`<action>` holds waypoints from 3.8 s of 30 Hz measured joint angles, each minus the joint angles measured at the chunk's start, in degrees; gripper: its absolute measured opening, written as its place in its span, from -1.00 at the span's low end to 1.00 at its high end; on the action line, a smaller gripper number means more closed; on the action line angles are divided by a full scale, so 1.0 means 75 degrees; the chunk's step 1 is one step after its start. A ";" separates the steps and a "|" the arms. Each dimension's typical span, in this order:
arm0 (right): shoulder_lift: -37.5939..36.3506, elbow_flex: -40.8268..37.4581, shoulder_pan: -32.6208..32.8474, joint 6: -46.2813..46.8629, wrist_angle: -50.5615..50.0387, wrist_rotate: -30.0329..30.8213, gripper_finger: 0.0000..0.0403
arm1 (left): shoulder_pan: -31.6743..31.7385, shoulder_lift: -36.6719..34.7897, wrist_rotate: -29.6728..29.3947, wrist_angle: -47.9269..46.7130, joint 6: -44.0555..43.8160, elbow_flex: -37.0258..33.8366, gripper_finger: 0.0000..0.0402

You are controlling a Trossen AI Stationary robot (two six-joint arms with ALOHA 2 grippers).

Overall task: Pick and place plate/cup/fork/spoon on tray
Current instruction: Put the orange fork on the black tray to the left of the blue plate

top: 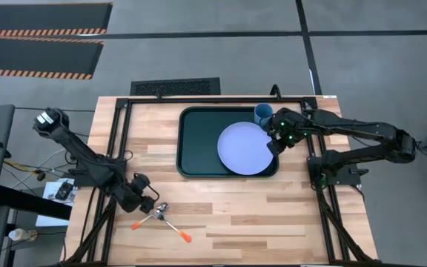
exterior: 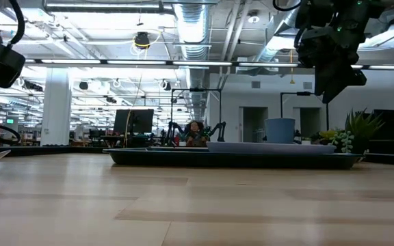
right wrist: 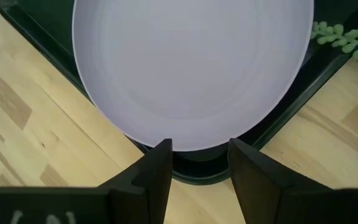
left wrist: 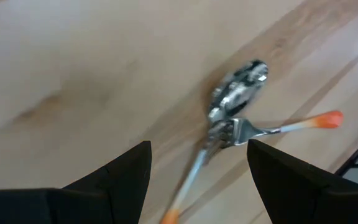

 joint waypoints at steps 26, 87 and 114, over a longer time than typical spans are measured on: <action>-0.0002 0.0000 0.0000 -0.0013 -0.0003 0.0128 -0.14 | -0.0097 0.1560 0.0049 0.1521 -0.0168 0.0000 -0.19; -0.0001 0.0000 0.0003 -0.0613 0.0016 0.0128 -0.20 | 1.0135 0.5887 0.4293 -0.5146 1.6069 0.8418 -1.00; -0.0001 0.0003 0.0003 -0.0756 0.0172 0.0134 -0.20 | 1.0322 0.9333 0.4088 -0.5549 1.9128 1.1447 -1.00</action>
